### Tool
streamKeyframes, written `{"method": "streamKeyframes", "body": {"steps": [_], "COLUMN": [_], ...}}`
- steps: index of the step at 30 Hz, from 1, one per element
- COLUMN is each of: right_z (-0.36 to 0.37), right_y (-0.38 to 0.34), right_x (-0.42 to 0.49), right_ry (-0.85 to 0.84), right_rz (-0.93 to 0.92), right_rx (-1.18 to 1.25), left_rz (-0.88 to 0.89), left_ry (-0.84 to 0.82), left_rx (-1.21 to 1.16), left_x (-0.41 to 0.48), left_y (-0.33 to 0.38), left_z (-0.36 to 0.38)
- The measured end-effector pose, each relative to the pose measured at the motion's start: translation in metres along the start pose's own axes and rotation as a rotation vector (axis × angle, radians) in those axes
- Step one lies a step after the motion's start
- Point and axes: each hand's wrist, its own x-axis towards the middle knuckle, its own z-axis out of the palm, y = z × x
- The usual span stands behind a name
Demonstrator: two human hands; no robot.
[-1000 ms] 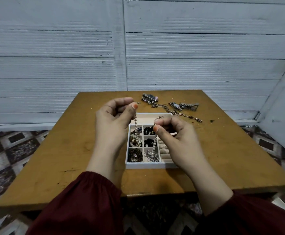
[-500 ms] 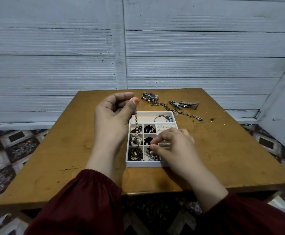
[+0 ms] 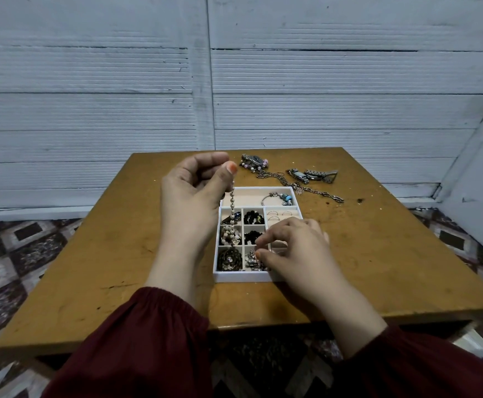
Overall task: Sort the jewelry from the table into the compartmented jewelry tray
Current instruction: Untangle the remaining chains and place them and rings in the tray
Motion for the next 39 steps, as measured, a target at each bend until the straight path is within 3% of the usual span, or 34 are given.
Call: {"method": "streamKeyframes", "body": {"steps": [19,28,34,39], "right_z": [-0.004,-0.001,-0.002,0.000], "right_y": [0.015,0.046,0.064,0.072], "right_x": [0.002,0.005,0.007,0.008], "right_ry": [0.122,0.228,0.173,-0.033], "right_rz": [0.065,0.231,0.287,0.291], "right_rx": [0.072,-0.062,-0.064,-0.228], "left_rz": [-0.012,-0.038,-0.032,-0.040], "left_ry": [-0.043,-0.074,-0.110,-0.119], "left_rx": [0.005,0.044,0.102,0.146], "left_x": [0.001,0.002,0.009,0.014], "left_y": [-0.004,-0.015,-0.020,-0.026], "left_z": [0.016,0.025,0.030,0.029]}}
